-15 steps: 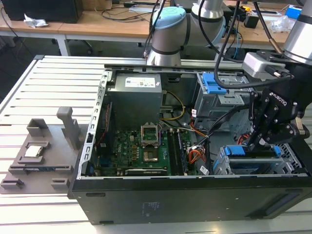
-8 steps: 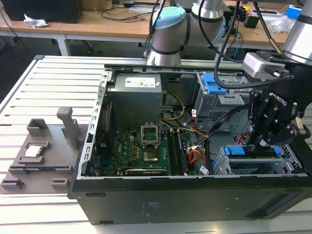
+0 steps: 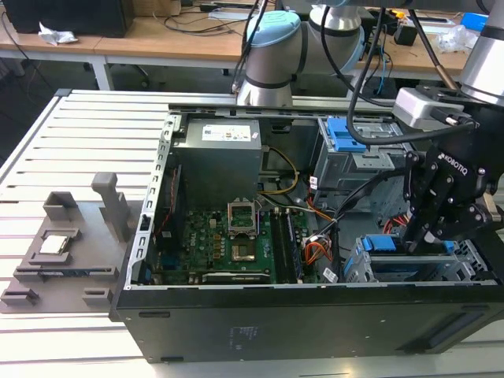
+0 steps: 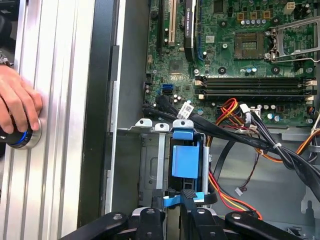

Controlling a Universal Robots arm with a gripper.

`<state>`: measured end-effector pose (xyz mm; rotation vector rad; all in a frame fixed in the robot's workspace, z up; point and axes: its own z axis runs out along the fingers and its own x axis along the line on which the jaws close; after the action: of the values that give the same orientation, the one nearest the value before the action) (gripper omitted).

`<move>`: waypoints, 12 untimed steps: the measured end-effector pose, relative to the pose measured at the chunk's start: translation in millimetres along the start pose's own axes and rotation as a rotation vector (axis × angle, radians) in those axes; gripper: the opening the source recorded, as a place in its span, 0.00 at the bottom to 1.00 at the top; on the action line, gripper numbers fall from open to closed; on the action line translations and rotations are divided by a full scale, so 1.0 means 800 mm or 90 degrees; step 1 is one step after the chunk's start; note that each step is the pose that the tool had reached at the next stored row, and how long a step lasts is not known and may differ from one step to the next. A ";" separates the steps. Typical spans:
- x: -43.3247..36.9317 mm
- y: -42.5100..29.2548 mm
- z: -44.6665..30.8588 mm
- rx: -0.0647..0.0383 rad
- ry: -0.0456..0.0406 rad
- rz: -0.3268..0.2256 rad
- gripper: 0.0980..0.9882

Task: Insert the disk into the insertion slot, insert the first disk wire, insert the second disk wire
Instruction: 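Insert the second disk wire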

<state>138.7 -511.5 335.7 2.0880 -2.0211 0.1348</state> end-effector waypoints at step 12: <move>0.000 0.0000 0.0000 0.000 0.0000 0.000 0.06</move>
<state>138.7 -511.5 335.7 2.0880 -2.0211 0.1349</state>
